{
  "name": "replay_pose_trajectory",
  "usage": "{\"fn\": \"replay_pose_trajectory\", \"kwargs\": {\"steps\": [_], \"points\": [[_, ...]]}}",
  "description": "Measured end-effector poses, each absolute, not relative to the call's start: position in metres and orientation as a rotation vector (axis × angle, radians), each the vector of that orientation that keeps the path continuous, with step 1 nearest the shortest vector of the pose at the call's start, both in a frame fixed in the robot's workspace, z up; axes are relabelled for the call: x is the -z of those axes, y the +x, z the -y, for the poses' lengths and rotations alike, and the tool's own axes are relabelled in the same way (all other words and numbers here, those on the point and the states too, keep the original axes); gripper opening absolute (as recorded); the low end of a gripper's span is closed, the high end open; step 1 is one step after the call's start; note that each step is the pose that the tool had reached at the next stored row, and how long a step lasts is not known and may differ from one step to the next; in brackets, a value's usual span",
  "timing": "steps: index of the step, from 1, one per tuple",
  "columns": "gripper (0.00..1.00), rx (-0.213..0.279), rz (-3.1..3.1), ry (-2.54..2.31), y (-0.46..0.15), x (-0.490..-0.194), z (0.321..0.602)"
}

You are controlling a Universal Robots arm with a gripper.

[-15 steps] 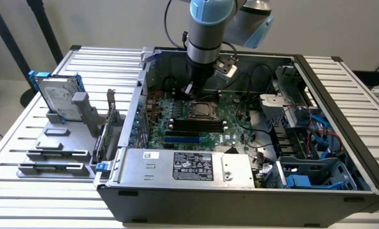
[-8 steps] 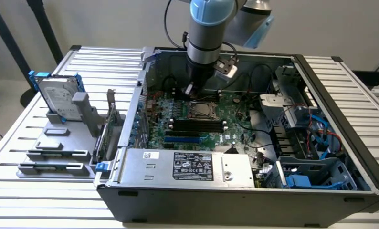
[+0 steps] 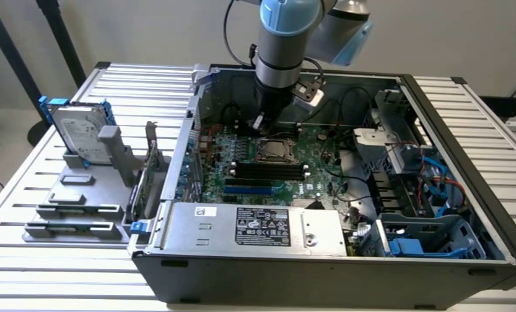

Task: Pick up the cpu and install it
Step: 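Install the first cpu locking lever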

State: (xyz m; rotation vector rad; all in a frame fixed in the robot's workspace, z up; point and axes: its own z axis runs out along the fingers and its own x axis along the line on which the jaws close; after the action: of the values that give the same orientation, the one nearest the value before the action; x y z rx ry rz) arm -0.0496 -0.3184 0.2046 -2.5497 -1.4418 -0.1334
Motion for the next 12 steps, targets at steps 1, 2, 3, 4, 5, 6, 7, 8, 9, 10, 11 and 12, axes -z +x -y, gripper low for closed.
{"fn": "replay_pose_trajectory", "kwargs": {"steps": [1, 2, 3, 4, 5, 6, 7, 8, 9, 10, 11, 12], "points": [[0.11, 0.133, 1.442, -2.549, -0.0496, -0.2045, 0.3182], [0.11, 0.133, 1.442, -2.549, -0.0496, -0.2045, 0.3180], [0.11, 0.133, 1.442, -2.549, -0.0496, -0.2044, 0.3178], [0.11, 0.133, 1.442, -2.549, -0.0497, -0.2044, 0.3176], [0.11, 0.133, 1.442, -2.550, -0.0497, -0.2043, 0.3174], [0.11, 0.133, 1.442, -2.550, -0.0497, -0.2043, 0.3174], [0.11, 0.133, 1.442, -2.549, -0.0496, -0.2042, 0.3174], [0.11, 0.133, 1.442, -2.550, -0.0497, -0.2040, 0.3173], [0.11, 0.133, 1.442, -2.550, -0.0497, -0.2038, 0.3173], [0.11, 0.133, 1.442, -2.550, -0.0497, -0.2036, 0.3173], [0.11, 0.134, 1.442, -2.550, -0.0496, -0.2034, 0.3173], [0.11, 0.134, 1.442, -2.550, -0.0496, -0.2032, 0.3173]]}}
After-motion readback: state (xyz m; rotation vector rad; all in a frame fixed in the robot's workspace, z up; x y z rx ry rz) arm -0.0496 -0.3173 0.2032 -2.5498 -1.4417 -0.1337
